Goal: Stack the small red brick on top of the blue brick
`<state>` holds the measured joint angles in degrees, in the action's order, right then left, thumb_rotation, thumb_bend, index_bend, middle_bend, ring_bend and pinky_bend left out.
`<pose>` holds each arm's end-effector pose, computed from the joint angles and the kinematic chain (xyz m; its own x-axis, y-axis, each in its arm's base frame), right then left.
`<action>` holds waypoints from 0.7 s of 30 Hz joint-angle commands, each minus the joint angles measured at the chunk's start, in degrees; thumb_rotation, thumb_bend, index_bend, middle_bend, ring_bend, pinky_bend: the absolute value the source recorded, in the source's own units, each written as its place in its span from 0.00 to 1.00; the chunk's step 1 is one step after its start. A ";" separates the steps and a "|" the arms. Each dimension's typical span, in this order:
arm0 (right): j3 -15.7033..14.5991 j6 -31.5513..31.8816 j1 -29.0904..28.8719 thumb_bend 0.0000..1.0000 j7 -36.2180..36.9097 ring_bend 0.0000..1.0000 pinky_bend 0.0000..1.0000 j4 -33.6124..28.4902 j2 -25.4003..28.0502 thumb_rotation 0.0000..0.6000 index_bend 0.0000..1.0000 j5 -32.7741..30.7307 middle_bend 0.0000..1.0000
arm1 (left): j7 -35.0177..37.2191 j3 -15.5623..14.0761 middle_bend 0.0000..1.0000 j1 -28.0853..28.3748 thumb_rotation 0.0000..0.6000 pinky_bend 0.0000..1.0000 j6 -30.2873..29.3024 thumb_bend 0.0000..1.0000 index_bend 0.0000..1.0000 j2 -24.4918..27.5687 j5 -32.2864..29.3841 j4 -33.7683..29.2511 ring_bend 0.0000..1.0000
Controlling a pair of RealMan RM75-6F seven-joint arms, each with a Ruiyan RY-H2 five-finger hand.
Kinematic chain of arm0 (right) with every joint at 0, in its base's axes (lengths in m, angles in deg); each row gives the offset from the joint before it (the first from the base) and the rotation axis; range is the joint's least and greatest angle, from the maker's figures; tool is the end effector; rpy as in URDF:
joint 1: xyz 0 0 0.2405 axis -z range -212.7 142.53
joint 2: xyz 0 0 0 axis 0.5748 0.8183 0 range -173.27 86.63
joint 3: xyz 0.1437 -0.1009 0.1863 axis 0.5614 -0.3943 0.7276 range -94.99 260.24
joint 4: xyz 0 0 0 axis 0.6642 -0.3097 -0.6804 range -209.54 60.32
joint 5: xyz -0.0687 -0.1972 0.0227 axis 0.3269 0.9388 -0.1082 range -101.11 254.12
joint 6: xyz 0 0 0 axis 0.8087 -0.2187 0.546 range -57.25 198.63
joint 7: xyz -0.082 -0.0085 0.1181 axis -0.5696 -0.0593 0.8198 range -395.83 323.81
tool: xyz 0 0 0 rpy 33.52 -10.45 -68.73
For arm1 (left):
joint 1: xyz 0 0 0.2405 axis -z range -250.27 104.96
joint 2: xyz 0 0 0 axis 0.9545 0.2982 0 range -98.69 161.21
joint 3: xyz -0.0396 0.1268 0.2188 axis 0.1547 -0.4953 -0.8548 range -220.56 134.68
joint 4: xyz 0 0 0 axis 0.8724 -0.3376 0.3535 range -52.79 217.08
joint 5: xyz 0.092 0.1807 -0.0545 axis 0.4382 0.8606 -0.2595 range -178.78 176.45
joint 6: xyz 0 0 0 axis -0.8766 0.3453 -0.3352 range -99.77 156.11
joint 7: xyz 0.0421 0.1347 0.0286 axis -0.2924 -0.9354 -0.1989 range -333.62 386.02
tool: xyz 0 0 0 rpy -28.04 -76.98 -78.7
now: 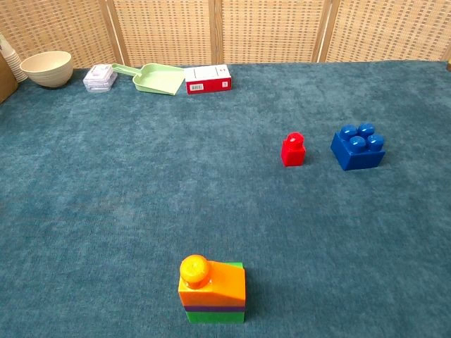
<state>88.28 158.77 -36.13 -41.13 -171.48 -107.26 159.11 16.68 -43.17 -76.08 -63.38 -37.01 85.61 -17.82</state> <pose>-0.3086 -0.1689 0.1696 0.4053 0.0615 0.9121 -0.9114 0.1052 0.3979 -0.2960 0.1254 0.1346 0.3644 0.0084 0.9312 0.9247 0.1154 -0.3628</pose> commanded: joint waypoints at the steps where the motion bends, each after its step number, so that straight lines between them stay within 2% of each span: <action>1: 0.07 0.00 -0.06 0.27 0.10 0.05 0.17 0.20 -0.08 1.00 0.41 -0.01 0.24 | -0.26 0.14 0.27 0.21 1.00 0.10 0.22 0.38 0.42 -0.02 0.04 -0.07 0.32; 11: -0.30 0.19 -0.33 0.27 1.73 0.05 0.17 0.30 0.37 1.00 0.39 1.97 0.23 | -0.34 -0.17 0.27 -0.29 1.00 0.06 -0.79 0.38 0.42 0.26 0.99 -0.30 0.32; 17: -0.93 -1.83 -2.00 0.27 6.07 0.05 0.17 -1.32 2.81 1.00 0.39 5.21 0.22 | 0.38 -0.45 0.27 -0.72 1.00 0.06 -1.50 0.38 0.43 0.32 1.76 0.10 0.32; 21: 0.03 -4.94 -4.85 0.27 7.63 0.05 0.17 -3.38 4.26 1.00 0.39 5.96 0.22 | -0.54 -0.53 0.27 -0.56 1.00 0.06 -1.09 0.38 0.43 0.44 1.89 -0.15 0.32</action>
<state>87.86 155.12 -39.76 -34.29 -173.83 -103.75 164.62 16.22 -43.70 -76.68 -64.54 -36.59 87.49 -17.91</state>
